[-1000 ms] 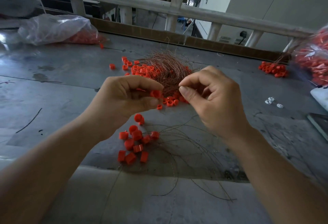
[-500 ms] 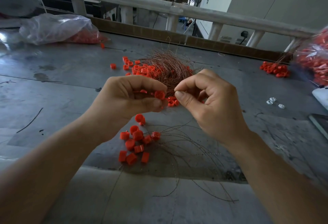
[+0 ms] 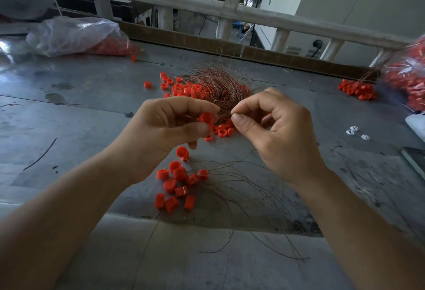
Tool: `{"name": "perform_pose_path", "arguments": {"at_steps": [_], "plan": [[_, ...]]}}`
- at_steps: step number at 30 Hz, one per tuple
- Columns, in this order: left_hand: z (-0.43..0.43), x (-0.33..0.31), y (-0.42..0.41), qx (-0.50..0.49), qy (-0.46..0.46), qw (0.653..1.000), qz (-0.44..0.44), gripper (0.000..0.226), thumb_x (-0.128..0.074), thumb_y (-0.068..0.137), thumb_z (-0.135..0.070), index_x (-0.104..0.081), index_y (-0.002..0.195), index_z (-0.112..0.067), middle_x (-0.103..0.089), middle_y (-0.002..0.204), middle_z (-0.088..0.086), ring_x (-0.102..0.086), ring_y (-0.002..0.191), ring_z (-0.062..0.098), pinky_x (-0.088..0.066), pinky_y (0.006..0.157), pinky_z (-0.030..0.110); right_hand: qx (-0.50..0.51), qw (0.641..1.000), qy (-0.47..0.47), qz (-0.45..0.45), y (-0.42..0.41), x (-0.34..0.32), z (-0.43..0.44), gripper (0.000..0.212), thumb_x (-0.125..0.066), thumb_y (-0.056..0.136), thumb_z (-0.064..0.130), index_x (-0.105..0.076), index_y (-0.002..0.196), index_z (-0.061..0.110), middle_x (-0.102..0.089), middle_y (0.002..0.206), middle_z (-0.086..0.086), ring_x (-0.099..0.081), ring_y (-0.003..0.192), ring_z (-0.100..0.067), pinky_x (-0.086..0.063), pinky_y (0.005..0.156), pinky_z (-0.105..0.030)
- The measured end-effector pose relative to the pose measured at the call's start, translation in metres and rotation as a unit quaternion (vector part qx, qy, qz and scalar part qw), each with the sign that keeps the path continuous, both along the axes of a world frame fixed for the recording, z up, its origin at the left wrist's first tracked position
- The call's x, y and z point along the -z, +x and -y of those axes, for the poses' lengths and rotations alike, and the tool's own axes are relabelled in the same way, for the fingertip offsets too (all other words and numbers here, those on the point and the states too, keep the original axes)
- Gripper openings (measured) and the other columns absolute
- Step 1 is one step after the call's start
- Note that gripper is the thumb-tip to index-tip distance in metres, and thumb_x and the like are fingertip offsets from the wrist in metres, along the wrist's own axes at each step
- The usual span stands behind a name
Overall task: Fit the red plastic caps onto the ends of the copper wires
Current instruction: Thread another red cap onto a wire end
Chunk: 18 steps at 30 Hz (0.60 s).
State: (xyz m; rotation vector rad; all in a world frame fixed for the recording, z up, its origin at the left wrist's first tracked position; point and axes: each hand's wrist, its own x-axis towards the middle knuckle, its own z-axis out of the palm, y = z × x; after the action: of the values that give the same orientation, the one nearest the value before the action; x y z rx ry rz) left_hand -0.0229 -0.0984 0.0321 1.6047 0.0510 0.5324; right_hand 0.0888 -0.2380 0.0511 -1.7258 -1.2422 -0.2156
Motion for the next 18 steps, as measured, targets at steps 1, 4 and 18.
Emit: {"name": "perform_pose_path", "arguments": {"at_steps": [1,4,18], "plan": [[0.0001,0.0003,0.0004,0.001,-0.001,1.000,0.002,0.029,-0.062,0.064,-0.011,-0.070,0.091,-0.021,-0.069,0.073,-0.002,-0.061,0.064,0.010,-0.049,0.058,0.017,-0.001,1.000,0.001,-0.002,-0.0001,0.0000,0.0000,0.004,-0.063,0.076,0.015,-0.063,0.075,0.019,-0.057,0.074,0.008,-0.053,0.071,-0.005,-0.037,0.060,-0.007],[0.0004,0.0003,0.0015,0.010,-0.021,1.000,0.013,0.026,-0.059,0.067,-0.007,-0.062,0.092,-0.010,-0.071,0.079,0.000,-0.066,0.072,0.010,-0.051,0.061,0.018,-0.008,1.000,0.001,-0.007,-0.0011,0.0005,-0.0005,0.006,-0.063,0.076,0.014,-0.062,0.075,0.021,-0.057,0.074,0.009,-0.053,0.071,-0.005,-0.037,0.060,-0.007],[-0.0007,-0.0007,0.0009,0.039,-0.060,0.997,0.020,0.033,-0.060,0.065,0.000,-0.072,0.092,-0.016,-0.073,0.085,0.002,-0.067,0.076,0.012,-0.051,0.064,0.017,0.000,1.000,-0.014,0.010,-0.0022,0.0024,-0.0012,0.003,-0.062,0.076,0.014,-0.065,0.075,0.015,-0.055,0.072,0.010,-0.053,0.069,-0.006,-0.039,0.059,-0.008]]}}
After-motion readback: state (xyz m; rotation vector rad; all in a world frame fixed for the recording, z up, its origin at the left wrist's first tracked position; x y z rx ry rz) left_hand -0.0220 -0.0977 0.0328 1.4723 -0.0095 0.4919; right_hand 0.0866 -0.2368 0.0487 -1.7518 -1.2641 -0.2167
